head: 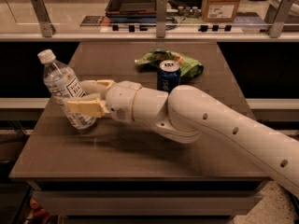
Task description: Place blue plastic bottle upright
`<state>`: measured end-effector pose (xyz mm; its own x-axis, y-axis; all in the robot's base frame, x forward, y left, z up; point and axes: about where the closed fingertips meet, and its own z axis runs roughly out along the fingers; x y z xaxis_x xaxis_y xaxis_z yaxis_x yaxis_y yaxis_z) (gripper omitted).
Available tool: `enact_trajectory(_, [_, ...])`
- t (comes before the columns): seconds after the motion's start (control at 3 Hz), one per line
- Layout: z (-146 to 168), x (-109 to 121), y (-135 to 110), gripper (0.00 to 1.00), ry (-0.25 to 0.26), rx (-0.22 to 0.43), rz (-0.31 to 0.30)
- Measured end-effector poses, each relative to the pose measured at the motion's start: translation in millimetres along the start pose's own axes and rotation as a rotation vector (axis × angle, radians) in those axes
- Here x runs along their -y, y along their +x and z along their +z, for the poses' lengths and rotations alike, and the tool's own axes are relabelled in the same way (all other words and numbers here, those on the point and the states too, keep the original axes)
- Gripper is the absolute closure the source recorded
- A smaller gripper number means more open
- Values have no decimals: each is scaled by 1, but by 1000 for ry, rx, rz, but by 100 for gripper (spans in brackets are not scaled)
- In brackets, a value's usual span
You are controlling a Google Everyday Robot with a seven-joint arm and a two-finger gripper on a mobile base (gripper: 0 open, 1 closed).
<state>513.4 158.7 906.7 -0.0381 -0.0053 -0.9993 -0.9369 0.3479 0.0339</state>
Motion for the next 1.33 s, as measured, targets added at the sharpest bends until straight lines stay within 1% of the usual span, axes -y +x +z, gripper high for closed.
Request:
enact_trajectory(0.67, [0, 6, 17, 100, 37, 71, 22])
enact_trajectory(1.0, [-3, 5, 24, 100, 63, 85, 26])
enact_trajectory(1.33, [-3, 5, 24, 82, 63, 85, 26])
